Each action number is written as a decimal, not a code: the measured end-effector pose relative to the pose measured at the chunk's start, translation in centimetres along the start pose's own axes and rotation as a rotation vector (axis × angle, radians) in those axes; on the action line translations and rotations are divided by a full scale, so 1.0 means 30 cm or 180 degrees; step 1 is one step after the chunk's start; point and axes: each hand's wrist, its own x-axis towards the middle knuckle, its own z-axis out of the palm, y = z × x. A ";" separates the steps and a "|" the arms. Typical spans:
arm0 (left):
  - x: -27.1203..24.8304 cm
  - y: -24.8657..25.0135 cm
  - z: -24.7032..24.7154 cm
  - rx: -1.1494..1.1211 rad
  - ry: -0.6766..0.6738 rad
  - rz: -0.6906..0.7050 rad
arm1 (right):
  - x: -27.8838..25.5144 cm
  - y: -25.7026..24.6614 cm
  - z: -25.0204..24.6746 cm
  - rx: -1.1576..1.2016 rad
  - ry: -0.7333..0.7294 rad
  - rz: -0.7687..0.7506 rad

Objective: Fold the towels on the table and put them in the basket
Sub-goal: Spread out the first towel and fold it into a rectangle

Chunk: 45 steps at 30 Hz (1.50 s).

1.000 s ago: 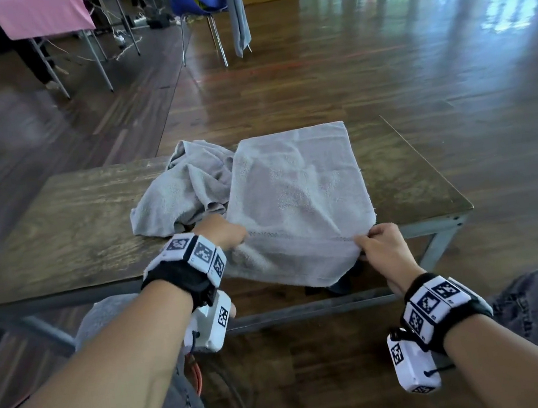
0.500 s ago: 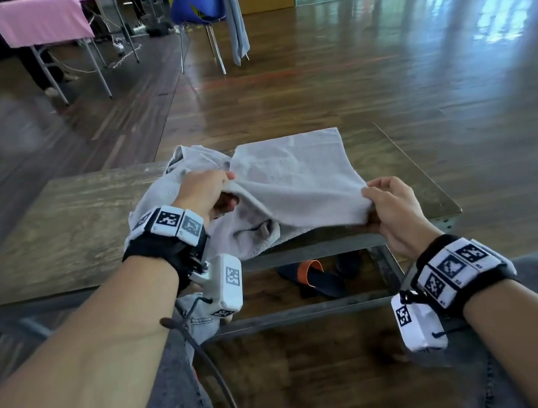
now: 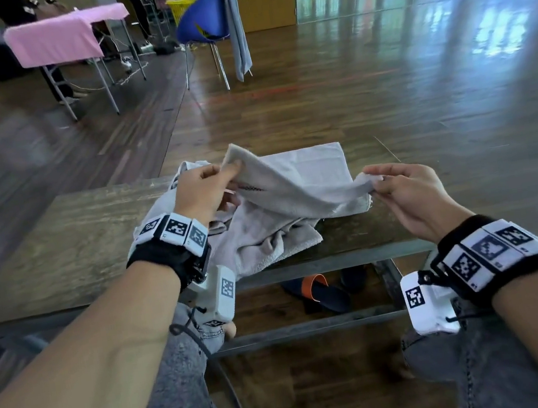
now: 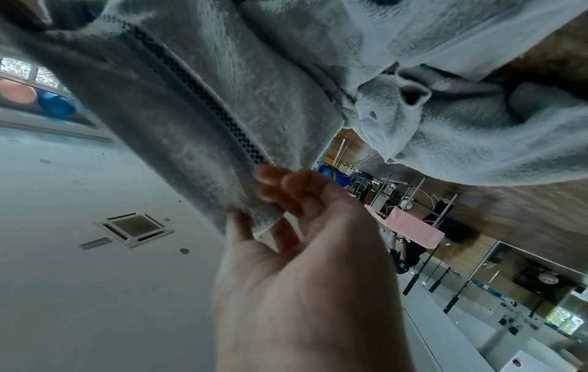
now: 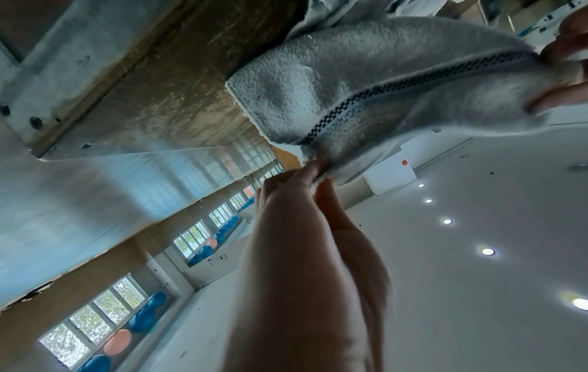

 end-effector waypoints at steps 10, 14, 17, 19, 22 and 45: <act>0.055 -0.005 -0.004 0.0698 0.0383 0.0415 | 0.006 -0.001 0.029 -0.1856 0.0585 -0.0985; 0.058 0.010 -0.014 0.0866 0.0298 0.0795 | 0.022 -0.031 0.019 -0.1883 0.0715 -0.1346; 0.066 0.051 -0.020 0.1024 0.0356 0.1143 | 0.047 -0.069 -0.017 -0.1483 0.0626 -0.1396; 0.071 0.087 -0.017 0.1108 0.0344 0.1309 | 0.059 -0.091 -0.040 -0.1363 0.0557 -0.1475; 0.072 0.140 -0.018 0.1263 0.0349 0.1447 | 0.062 -0.142 -0.061 -0.1232 0.0483 -0.1574; 0.528 -0.117 0.167 0.2002 0.0167 0.0713 | 0.569 0.045 0.013 -0.2851 -0.0033 -0.0655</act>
